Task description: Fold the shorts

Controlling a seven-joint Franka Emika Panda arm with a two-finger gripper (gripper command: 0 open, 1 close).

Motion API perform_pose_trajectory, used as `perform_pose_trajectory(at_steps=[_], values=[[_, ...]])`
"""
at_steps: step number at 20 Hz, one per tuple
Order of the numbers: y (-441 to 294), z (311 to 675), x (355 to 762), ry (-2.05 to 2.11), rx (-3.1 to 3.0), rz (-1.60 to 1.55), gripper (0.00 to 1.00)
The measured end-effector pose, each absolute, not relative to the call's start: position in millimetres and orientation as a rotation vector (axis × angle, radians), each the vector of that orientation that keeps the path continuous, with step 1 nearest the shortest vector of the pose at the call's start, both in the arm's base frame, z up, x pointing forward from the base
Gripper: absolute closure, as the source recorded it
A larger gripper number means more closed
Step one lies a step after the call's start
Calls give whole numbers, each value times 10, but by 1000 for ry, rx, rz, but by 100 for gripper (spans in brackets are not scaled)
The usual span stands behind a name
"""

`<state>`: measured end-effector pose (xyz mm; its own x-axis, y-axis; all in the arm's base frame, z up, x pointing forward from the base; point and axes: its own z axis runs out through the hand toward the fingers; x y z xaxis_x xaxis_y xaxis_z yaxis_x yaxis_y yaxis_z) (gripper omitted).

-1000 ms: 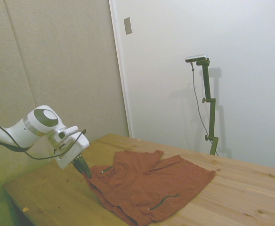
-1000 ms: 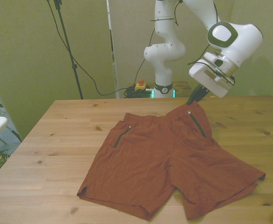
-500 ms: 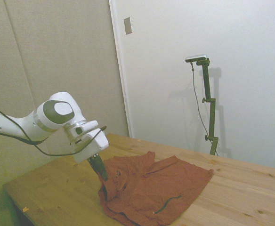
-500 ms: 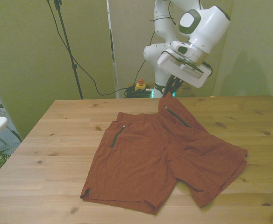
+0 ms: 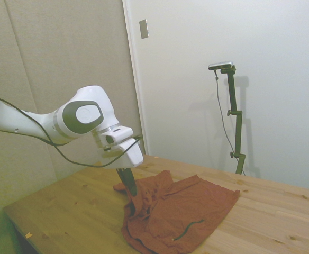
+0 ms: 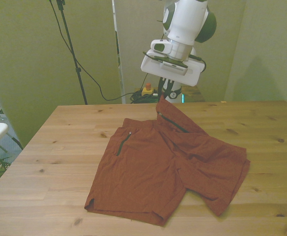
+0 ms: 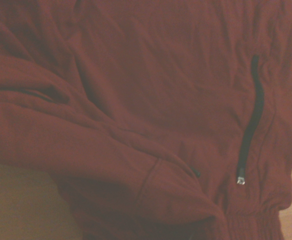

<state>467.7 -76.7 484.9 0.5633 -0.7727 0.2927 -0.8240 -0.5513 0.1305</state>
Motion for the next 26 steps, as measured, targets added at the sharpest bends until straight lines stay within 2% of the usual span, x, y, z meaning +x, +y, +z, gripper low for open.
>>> perform_pose_trajectory(at_steps=[5,14,15,20,26], values=[[-1030,4899,4642,-1419,2519,280,100],[-1991,4459,4267,-1636,2525,119,100],[-2089,4380,4270,-1656,2516,125,0],[-2422,3869,4330,-1725,2465,64,0],[-2484,3747,4346,-1735,2451,28,0]])
